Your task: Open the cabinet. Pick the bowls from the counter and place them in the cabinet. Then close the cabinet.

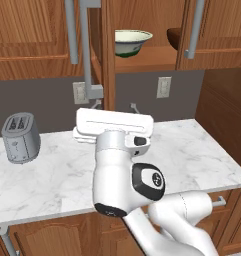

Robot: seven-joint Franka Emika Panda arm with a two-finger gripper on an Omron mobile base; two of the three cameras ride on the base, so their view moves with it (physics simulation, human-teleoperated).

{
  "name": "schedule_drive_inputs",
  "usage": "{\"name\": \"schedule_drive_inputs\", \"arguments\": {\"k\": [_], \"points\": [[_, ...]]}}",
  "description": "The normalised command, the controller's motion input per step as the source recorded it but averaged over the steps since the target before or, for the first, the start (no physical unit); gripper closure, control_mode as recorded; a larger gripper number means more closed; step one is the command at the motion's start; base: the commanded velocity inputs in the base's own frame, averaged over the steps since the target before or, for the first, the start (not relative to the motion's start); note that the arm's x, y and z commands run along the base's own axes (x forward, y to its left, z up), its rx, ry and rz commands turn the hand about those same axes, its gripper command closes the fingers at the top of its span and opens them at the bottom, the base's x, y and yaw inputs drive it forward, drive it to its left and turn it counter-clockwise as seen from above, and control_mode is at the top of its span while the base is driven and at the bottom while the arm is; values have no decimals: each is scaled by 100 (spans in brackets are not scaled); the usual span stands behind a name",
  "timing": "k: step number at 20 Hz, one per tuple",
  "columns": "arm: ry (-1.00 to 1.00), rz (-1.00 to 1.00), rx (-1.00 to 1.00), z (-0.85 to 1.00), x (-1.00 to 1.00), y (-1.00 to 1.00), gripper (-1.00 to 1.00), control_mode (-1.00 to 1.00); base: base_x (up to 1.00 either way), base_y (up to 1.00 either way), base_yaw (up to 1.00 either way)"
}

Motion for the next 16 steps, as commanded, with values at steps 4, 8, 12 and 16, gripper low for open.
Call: {"name": "schedule_drive_inputs", "arguments": {"k": [4, 8, 12, 16], "points": [[0, 0, 0, -21, 43, -28, -100, -100, 0, 0, 0], [-1, 0, 2, -17, 34, -59, -100, -100, 0, 0, 0], [-4, 0, 2, -10, 39, -62, -100, -100, 0, 0, 0], [-2, 0, 0, -5, 47, -45, -100, -100, 0, 0, 0]]}}
